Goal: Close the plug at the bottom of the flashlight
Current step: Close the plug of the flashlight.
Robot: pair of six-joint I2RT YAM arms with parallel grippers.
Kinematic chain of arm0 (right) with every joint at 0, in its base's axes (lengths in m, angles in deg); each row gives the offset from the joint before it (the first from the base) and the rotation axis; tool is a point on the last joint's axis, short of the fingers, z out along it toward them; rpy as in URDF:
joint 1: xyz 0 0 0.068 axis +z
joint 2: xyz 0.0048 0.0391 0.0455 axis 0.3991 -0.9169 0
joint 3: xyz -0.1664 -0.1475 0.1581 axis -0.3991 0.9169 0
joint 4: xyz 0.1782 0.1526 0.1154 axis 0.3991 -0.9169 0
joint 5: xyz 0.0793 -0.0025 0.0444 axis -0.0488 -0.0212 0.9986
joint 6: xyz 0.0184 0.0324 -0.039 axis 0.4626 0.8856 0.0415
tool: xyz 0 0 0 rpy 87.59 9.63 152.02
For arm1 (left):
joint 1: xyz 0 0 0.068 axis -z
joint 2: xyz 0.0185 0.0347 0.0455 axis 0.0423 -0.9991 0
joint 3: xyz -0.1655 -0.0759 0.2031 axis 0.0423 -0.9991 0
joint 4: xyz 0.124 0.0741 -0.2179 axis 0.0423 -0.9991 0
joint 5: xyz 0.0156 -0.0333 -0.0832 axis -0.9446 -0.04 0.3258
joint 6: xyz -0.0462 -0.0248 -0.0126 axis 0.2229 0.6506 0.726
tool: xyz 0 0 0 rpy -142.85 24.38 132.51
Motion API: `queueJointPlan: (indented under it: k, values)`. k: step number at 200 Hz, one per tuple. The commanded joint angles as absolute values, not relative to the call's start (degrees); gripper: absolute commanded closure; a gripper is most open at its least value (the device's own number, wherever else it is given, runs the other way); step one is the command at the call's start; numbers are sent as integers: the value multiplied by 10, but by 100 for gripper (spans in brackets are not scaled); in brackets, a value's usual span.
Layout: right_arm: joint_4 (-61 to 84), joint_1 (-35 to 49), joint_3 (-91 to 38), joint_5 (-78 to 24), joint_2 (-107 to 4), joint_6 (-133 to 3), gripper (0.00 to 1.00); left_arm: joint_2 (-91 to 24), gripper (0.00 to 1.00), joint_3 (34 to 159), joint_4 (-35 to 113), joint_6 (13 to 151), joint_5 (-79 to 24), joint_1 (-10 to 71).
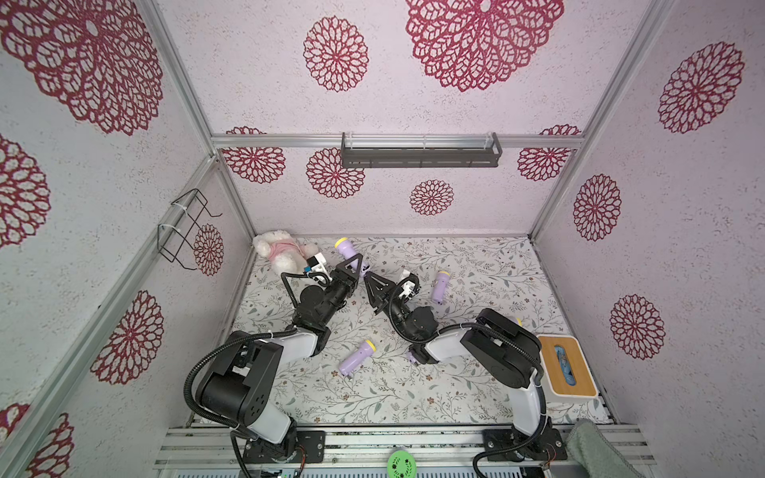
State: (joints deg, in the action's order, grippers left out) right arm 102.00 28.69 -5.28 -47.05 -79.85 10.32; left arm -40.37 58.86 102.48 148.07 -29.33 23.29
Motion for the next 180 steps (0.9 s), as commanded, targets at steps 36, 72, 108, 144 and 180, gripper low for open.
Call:
queueJointPlan:
  k: [36, 72, 108, 144, 180]
  values:
    - [1060, 281, -90, -460, -800, 96, 75, -400, 100, 593, 1039, 1481, -203, 279]
    - [1057, 281, -90, -461, -803, 97, 77, -401, 100, 593, 1044, 1483, -200, 280]
    - [1047, 281, -89, -463, -802, 98, 79, -401, 100, 594, 1052, 1487, -197, 281]
    - [1036, 281, -88, -464, -801, 97, 81, -400, 100, 593, 1064, 1491, -194, 281]
    - [1027, 280, -85, -468, -800, 98, 82, -396, 100, 593, 1068, 1492, -194, 281]
